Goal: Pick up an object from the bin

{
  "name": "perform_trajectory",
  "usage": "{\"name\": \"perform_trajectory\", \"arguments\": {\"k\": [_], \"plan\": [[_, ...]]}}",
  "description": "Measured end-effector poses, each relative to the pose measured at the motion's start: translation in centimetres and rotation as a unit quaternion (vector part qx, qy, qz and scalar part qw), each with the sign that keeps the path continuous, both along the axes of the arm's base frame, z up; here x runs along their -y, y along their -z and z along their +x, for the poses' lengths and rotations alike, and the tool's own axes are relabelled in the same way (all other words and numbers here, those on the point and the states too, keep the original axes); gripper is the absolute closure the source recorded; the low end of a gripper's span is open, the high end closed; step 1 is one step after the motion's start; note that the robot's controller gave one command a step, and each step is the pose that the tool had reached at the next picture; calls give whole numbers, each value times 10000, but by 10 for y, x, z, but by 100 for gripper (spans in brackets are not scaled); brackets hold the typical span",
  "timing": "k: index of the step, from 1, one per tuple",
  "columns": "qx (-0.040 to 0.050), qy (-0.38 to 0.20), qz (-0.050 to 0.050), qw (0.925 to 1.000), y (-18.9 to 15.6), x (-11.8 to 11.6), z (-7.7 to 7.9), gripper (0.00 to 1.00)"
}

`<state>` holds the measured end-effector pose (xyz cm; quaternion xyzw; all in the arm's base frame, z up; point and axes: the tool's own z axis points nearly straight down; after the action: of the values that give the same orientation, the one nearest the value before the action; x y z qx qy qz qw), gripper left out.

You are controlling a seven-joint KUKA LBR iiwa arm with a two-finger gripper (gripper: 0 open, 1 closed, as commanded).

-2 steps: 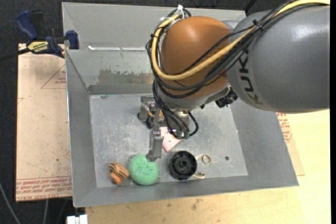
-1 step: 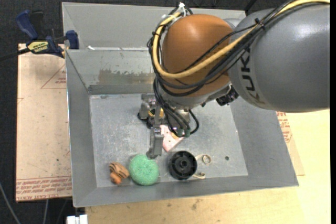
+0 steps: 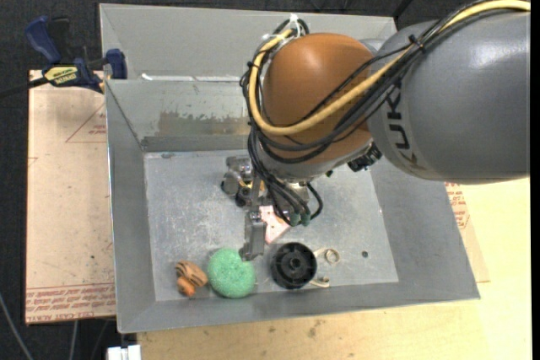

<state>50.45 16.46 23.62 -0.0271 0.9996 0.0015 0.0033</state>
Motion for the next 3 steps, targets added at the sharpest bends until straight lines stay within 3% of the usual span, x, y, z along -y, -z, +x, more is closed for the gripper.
{"name": "perform_trajectory", "arguments": {"k": [1, 2, 3], "plan": [[-14, -1412, -14, 9900, 44, 22, -5, 0], [-17, -2325, -20, 9726, 93, 33, -9, 0], [-40, -1776, -14, 9841, 107, 51, -21, 0]]}}
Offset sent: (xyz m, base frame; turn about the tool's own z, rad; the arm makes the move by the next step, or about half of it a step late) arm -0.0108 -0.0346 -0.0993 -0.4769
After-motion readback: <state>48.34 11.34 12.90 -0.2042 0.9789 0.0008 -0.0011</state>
